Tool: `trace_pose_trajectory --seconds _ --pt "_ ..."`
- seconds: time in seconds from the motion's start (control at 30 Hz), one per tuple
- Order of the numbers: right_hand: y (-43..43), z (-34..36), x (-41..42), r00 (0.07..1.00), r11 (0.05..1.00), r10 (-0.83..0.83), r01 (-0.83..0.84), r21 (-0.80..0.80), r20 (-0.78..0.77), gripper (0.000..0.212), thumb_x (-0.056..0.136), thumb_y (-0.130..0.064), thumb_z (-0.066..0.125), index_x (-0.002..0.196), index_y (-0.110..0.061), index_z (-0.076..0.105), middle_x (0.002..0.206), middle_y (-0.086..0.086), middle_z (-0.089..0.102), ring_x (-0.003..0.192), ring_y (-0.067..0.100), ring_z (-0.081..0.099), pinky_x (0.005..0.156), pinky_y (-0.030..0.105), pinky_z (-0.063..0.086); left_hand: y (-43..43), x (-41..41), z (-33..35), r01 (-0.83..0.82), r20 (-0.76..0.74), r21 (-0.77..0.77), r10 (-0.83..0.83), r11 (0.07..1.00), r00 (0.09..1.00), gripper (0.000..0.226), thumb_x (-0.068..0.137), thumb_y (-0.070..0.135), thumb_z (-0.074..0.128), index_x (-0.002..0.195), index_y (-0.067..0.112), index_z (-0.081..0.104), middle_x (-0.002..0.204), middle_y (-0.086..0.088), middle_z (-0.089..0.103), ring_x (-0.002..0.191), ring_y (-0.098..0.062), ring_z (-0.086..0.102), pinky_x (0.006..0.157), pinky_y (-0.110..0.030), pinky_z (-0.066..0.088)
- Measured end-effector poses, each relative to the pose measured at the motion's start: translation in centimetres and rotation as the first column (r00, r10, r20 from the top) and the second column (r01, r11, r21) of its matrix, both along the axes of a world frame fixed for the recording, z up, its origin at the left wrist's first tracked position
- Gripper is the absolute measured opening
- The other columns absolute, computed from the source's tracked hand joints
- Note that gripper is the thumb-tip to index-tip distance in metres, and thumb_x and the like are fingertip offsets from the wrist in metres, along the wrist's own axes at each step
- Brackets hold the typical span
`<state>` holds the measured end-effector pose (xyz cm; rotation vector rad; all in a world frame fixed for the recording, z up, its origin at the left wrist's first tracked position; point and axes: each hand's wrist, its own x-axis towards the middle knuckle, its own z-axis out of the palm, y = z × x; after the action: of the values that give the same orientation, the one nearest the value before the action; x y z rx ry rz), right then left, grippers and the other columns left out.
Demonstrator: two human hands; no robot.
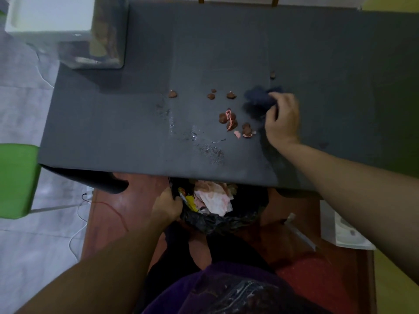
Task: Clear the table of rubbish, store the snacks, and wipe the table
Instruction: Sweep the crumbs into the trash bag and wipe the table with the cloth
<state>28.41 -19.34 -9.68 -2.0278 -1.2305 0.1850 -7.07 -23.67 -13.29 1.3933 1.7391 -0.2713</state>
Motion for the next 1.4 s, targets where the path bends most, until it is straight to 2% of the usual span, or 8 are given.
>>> trace_pose_trajectory --seconds 0.13,0.33,0.57,0.67,0.83,1.07,1.23,1.4 --pt "1.7 0.5 2.6 0.969 0.971 -0.237 0.234 -0.058 -0.065 0.045 0.089 -0.015 0.049 0.132 -0.002 0.054 0.133 0.019 0.047 0.123 0.034 0.048 0.107 0.033 0.037 0.1 0.0 0.1 -0.001 0.003 -0.01 0.001 1.0 1.0 0.018 0.092 0.015 0.05 0.104 0.003 0.056 0.102 -0.023 0.063 0.096 -0.041 0.063 0.078 -0.044 0.055" --pt "3.0 0.6 3.4 0.963 0.814 -0.254 0.262 -0.519 0.089 0.051 0.087 -0.033 0.062 0.136 -0.025 0.049 0.147 0.009 0.036 0.132 0.037 0.033 0.11 0.044 0.03 0.1 0.1 0.2 -0.014 0.032 -0.022 0.014 1.0 0.999 0.012 0.093 0.013 0.049 0.101 0.006 0.054 0.098 -0.02 0.061 0.095 -0.04 0.062 0.075 -0.042 0.052" --pt "5.9 0.9 6.8 0.831 0.8 -0.554 0.512 -0.314 -0.056 0.039 0.093 -0.011 0.049 0.131 -0.007 0.052 0.139 0.017 0.044 0.131 0.031 0.042 0.107 0.028 0.027 0.5 -0.1 0.4 0.005 0.033 -0.03 -0.004 1.0 0.999 0.009 0.095 0.013 0.049 0.096 0.005 0.053 0.089 -0.015 0.058 0.091 -0.041 0.063 0.068 -0.037 0.048" --pt "7.8 0.6 7.3 0.878 0.813 -0.478 0.429 -0.395 -0.03 0.038 0.093 -0.012 0.048 0.131 -0.007 0.053 0.141 0.018 0.045 0.131 0.033 0.044 0.11 0.033 0.029 0.5 0.1 0.6 -0.003 0.043 -0.019 0.004 1.0 0.999 0.007 0.094 0.01 0.049 0.098 0.006 0.052 0.087 -0.014 0.056 0.092 -0.04 0.062 0.069 -0.037 0.049" --pt "9.2 0.2 4.5 0.999 0.922 -0.048 0.042 -0.385 -0.005 0.039 0.087 -0.007 0.05 0.123 -0.007 0.066 0.13 0.019 0.061 0.12 0.037 0.055 0.104 0.038 0.041 0.5 0.0 0.7 0.003 0.046 0.007 -0.003 1.0 0.999 0.024 0.093 0.009 0.049 0.116 0.005 0.054 0.1 -0.021 0.061 0.098 -0.041 0.061 0.083 -0.045 0.053" --pt "5.9 0.6 -2.7 0.923 0.887 0.368 -0.384 -0.256 -0.111 0.03 0.085 -0.004 0.056 0.111 -0.005 0.071 0.117 0.012 0.064 0.11 0.026 0.056 0.099 0.034 0.043 0.7 0.0 1.0 -0.008 0.067 -0.017 0.009 1.0 0.998 0.011 0.093 0.009 0.047 0.102 0.007 0.053 0.091 -0.016 0.058 0.094 -0.04 0.061 0.077 -0.043 0.052" --pt "6.6 1.6 -3.8 0.953 0.962 0.209 -0.241 -0.132 -0.219 0.019 0.085 -0.004 0.051 0.089 -0.005 0.07 0.095 0.01 0.067 0.09 0.02 0.059 0.079 0.026 0.042 1.1 -0.6 1.1 -0.001 0.056 -0.037 0.003 0.999 0.998 0.014 0.094 0.011 0.047 0.105 0.004 0.053 0.093 -0.015 0.057 0.092 -0.036 0.058 0.074 -0.036 0.045" --pt "9.9 2.1 -3.6 0.981 0.979 -0.027 -0.012 -0.202 -0.191 0.024 0.091 -0.004 0.045 0.109 -0.005 0.06 0.12 0.015 0.055 0.107 0.02 0.051 0.087 0.018 0.033 1.6 -1.8 1.0 0.018 0.091 -0.034 -0.014 0.999 0.996 0.004 0.093 0.01 0.047 0.092 0.006 0.05 0.093 -0.025 0.059 0.094 -0.043 0.059 0.07 -0.041 0.045"
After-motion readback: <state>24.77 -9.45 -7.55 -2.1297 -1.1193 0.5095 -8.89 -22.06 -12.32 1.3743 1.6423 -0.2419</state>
